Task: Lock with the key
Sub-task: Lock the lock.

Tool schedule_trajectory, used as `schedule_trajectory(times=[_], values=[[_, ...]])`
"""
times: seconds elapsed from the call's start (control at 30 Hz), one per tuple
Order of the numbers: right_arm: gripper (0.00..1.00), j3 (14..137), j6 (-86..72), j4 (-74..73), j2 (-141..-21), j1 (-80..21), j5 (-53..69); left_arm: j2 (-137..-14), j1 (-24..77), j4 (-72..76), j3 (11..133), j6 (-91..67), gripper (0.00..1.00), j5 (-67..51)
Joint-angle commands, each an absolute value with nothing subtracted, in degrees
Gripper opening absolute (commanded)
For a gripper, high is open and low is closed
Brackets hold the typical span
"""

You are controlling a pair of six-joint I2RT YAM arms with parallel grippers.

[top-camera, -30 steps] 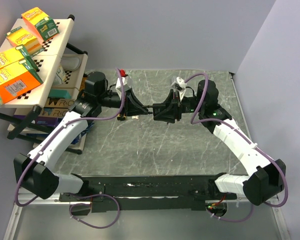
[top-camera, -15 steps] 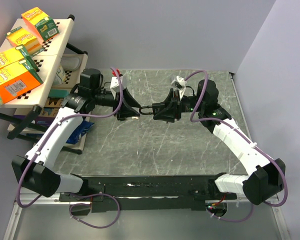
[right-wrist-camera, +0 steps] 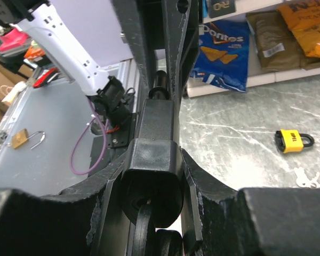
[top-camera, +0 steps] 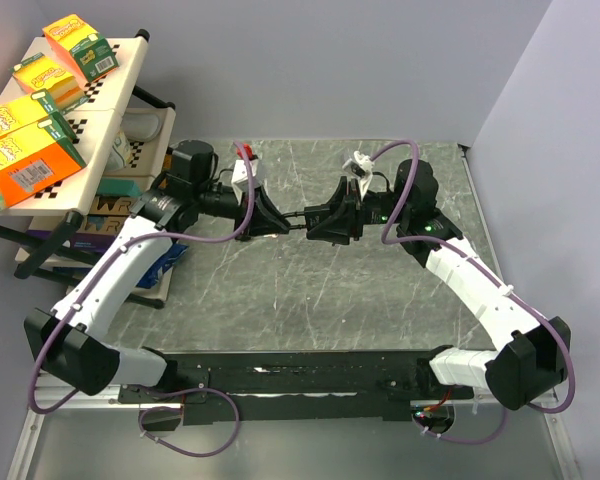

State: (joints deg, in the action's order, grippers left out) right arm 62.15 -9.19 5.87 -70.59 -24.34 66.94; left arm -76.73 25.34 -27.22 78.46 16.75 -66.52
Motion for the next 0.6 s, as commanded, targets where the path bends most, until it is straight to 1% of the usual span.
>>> schedule_trajectory(times=[0.0,0.03,0.07,0.33,0.57], values=[[0.0,62.58,-9.76,11.78,-68.99,-23.99,68.12,-76.38,26.1,-25.49,78.66,16.35,0.13,-68.03],[0.0,62.58,-9.67,11.86,-68.99,-23.99,68.2,-76.38,26.1,-25.49,78.75,16.26,0.05,-68.03],[0.0,62.58,-9.58,11.87,-68.99,-24.17,68.29,-76.64,26.1,-25.58,78.92,16.26,0.01,-68.38],[0.0,63.89,-1.5,6.68,-69.87,-25.84,68.55,-77.52,27.33,-25.66,81.56,14.33,0.01,-71.8],[0.0,64.69,-0.44,7.21,-71.01,-26.45,68.29,-78.04,28.04,-22.94,81.83,9.68,0.01,-73.91]])
